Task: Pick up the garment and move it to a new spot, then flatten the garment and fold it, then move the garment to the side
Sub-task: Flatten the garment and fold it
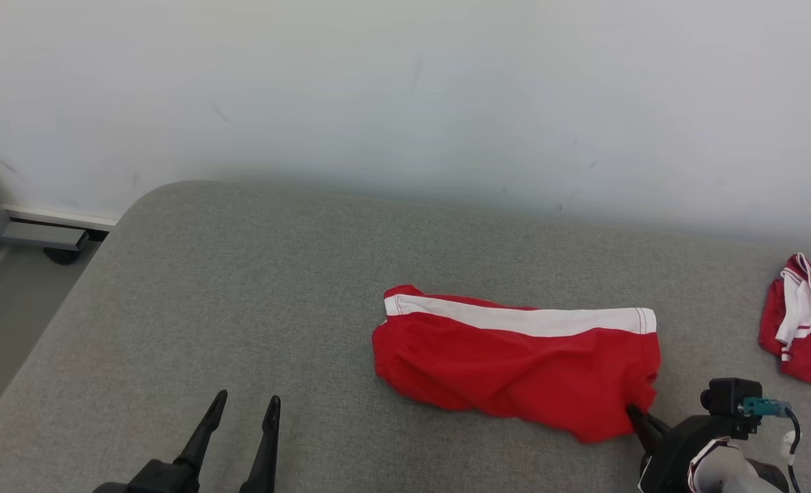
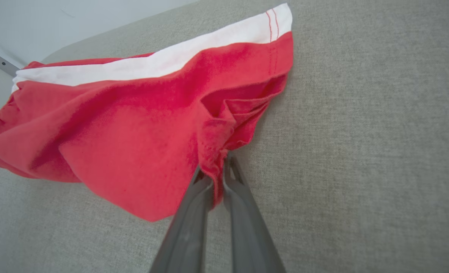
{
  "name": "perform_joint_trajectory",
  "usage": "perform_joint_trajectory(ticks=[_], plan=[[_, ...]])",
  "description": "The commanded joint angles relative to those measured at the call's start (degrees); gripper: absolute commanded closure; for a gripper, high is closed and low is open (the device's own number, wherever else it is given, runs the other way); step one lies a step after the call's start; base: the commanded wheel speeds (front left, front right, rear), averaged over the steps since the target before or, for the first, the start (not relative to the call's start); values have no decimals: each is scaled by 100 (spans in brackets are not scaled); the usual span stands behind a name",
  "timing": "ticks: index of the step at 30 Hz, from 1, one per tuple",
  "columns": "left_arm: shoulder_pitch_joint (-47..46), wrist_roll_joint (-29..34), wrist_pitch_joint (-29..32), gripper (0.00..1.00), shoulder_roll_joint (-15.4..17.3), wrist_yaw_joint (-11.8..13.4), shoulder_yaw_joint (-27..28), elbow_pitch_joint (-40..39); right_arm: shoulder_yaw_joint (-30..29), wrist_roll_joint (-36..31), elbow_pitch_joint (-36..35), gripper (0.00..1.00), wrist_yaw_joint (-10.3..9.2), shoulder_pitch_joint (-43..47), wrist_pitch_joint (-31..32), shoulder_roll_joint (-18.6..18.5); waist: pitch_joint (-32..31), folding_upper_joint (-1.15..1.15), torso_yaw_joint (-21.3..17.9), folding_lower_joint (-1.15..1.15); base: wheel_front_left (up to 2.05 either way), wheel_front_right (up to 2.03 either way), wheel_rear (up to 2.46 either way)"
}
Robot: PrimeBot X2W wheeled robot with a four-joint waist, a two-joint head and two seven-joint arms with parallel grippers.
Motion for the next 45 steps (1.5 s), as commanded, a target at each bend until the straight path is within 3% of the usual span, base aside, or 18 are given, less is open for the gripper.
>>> perform_joint_trajectory(ticks=[1,7,8,9,16,23,32,41,45], plan=[[54,51,-25,0,24,-47,-8,13,58,65,6,100,13,107,-55,-71,-1,0,-23,0,0,0,0],[43,21,-25,0,17,-27,3,45,143,120,98,100,12,90,-233,-132,0,0,-50,0,0,0,0],[53,14,-25,0,15,-18,11,51,177,51,141,36,12,58,-316,-150,-2,0,-69,0,0,0,0],[61,7,-25,0,15,-15,20,59,205,30,182,0,11,40,-375,-133,-7,0,-89,0,0,0,0],[128,-38,-25,0,14,29,128,62,303,-178,310,0,6,-11,-862,-213,-79,0,-318,0,0,0,0],[235,-53,-25,0,30,65,237,1,295,-845,-353,0,6,105,-1087,-465,-158,0,-611,0,0,0,0],[420,-83,-25,0,216,221,570,-93,-1305,-2542,-2147,0,6,1120,-1087,-369,-263,0,-935,0,0,0,0],[661,-163,-25,0,426,474,1030,-304,-2676,-3626,-2995,0,6,1914,-1088,60,-327,0,-1141,0,0,0,0],[803,-186,4,0,521,558,1148,-339,-2959,-3985,-3280,0,6,2087,-1088,164,-336,0,-1205,0,0,0,0]])
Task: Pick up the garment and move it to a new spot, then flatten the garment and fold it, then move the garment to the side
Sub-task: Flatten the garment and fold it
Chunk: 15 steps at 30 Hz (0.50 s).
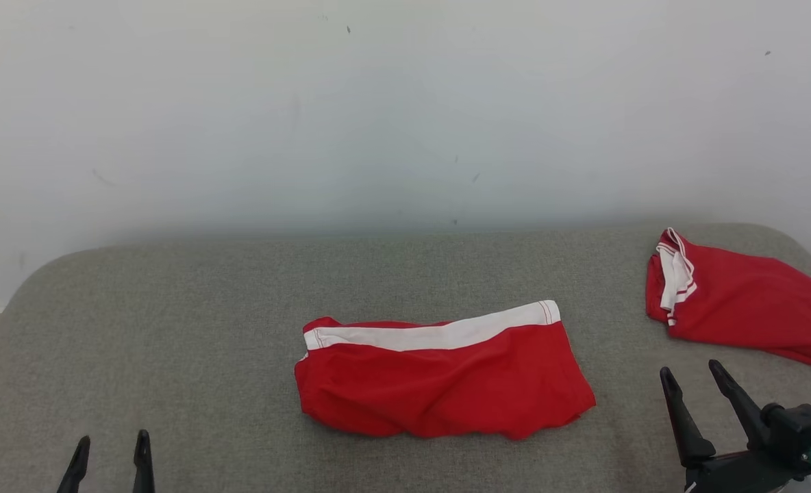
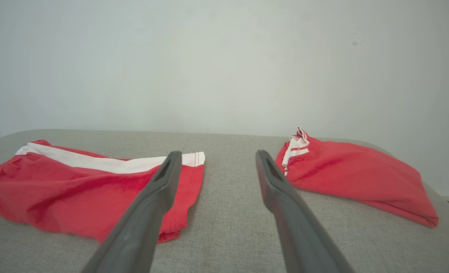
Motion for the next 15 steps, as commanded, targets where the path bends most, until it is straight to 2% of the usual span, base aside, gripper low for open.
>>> perform_joint_trajectory(ticks=[1,6,15], plan=[[127,-16,32,0,91,50,47,-46,-147,-196,-197,0,-1,108,-26,49,-17,0,-34,0,0,0,0],[256,78,278,0,246,125,64,-176,-123,-340,-371,0,-1,298,-25,53,-38,0,-70,0,0,0,0],[409,-137,981,0,548,-69,99,-440,-43,-120,-567,0,-1,250,374,-54,9,0,-113,0,0,0,0]])
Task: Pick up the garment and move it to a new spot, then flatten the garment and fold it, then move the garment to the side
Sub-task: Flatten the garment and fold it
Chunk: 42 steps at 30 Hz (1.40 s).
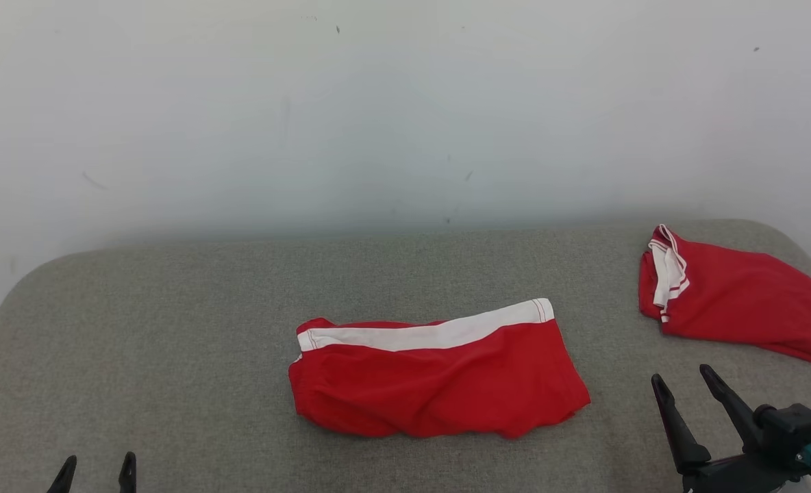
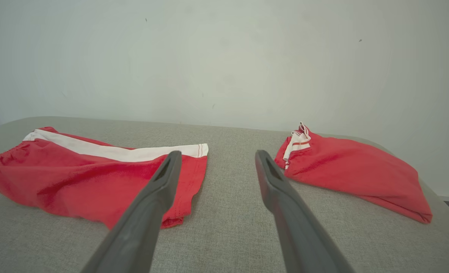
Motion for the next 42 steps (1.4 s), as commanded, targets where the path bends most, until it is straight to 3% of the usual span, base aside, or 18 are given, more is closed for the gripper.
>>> perform_joint_trajectory(ticks=[1,35,42], plan=[[72,-54,87,0,69,-21,16,-66,-11,67,-43,0,-1,-20,29,-41,11,0,9,0,0,0,0],[118,-105,165,0,170,125,-162,-374,-231,-93,-48,0,-1,63,215,58,-22,0,157,0,0,0,0],[75,-115,171,0,201,165,-168,-403,-126,-168,422,0,-1,-252,516,136,1,0,252,0,0,0,0]])
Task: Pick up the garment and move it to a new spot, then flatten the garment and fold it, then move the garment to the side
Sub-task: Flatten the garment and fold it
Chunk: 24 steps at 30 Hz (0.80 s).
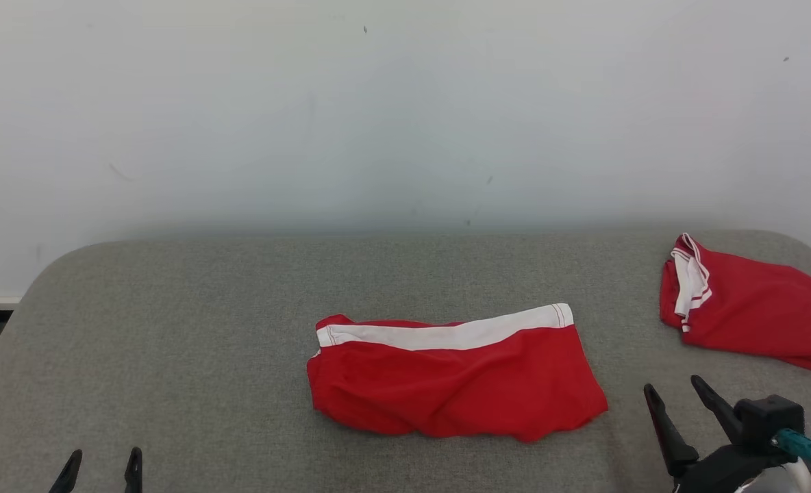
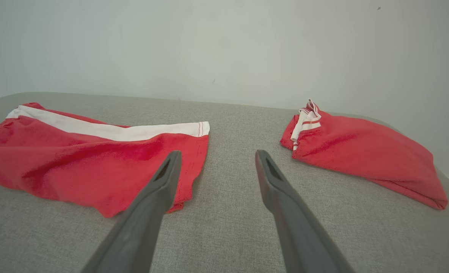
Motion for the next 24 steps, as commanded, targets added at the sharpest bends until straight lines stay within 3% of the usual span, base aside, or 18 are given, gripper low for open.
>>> perform_joint_trajectory(ticks=[1,9,24], plan=[[-46,-4,-18,0,43,12,0,-40,53,12,72,0,-1,-126,5,15,9,0,39,0,0,0,0],[-159,28,-37,0,24,1,-120,-54,468,150,1230,0,-1,-987,171,-1,38,0,307,0,0,0,0],[-481,-2,-107,0,-4,-146,-396,44,1065,425,4104,0,-2,-2698,330,111,312,0,871,0,0,0,0]])
